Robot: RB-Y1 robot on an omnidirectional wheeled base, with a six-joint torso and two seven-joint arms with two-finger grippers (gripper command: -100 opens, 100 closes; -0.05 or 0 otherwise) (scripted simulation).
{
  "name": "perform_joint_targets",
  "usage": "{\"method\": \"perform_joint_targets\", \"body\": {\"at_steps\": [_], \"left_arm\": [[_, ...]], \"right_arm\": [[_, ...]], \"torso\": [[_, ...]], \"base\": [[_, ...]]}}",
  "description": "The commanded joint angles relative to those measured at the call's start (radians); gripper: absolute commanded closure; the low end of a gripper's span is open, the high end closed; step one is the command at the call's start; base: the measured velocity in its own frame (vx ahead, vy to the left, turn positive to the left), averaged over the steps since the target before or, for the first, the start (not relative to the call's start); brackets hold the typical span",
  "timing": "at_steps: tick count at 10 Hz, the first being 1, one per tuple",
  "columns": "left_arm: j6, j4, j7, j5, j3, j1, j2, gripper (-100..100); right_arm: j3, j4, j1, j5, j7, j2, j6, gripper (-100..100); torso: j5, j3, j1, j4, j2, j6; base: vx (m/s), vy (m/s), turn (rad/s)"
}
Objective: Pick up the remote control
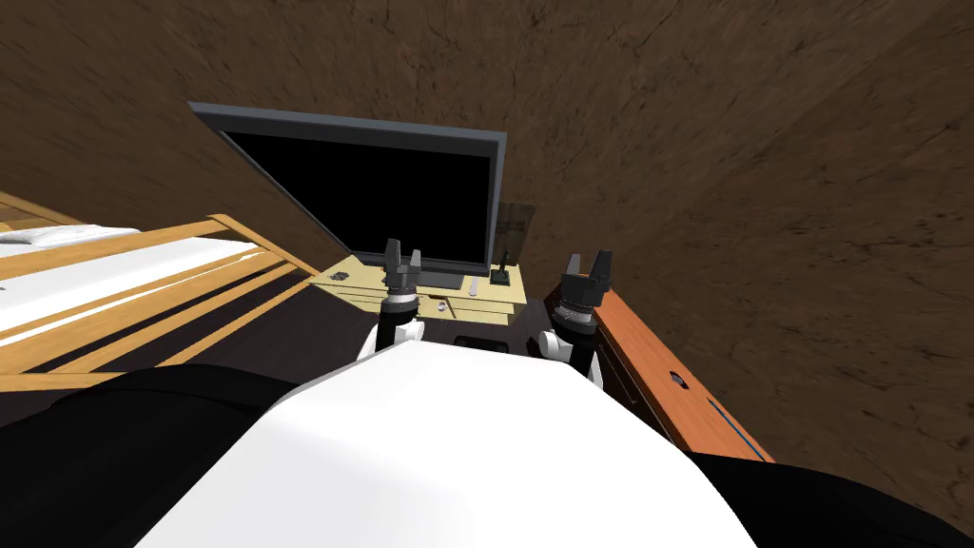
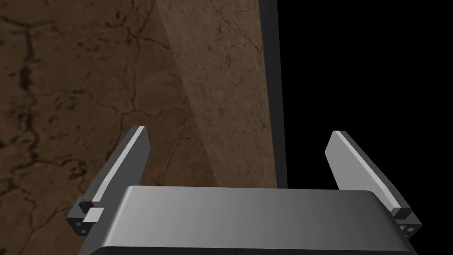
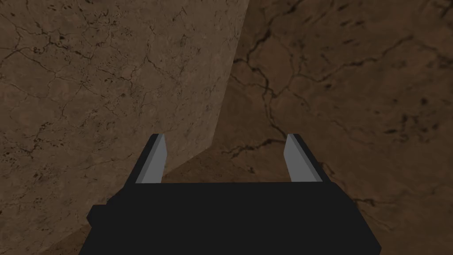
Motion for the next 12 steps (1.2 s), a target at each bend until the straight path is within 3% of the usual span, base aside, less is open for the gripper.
{"method": "perform_joint_targets", "body": {"at_steps": [1,7,8,11,12], "left_arm": [[0.012,0.009,0.003,0.010,-0.010,0.006,0.037,-100],[0.082,0.073,0.014,0.085,-0.067,0.043,0.199,-100],[0.082,0.073,0.014,0.085,-0.067,0.043,0.205,-100],[0.134,0.127,0.015,0.149,-0.113,0.070,0.304,-100],[0.134,0.127,0.015,0.149,-0.113,0.070,0.317,-100]], "right_arm": [[0.000,0.000,0.000,0.000,0.000,0.000,0.000,0],[0.000,0.000,0.000,0.000,0.000,0.000,0.000,0],[0.000,0.000,0.000,0.000,0.000,0.000,0.000,0],[0.000,0.000,0.000,0.000,0.000,0.000,0.000,0],[0.000,0.000,0.000,0.000,0.000,0.000,0.000,0]], "torso": [[0.000,0.000,0.000,0.000,0.000,0.000],[0.000,0.002,0.002,0.001,0.004,0.000],[0.000,0.002,0.002,0.001,0.004,0.000],[0.000,0.002,0.001,0.001,0.003,0.000],[0.000,0.002,0.001,0.001,0.003,0.000]], "base": [[-0.024,0.006,-0.126],[-0.055,0.021,-0.197],[-0.043,0.014,-0.084],[-0.045,0.003,-0.276],[-0.034,0.005,-0.100]]}}
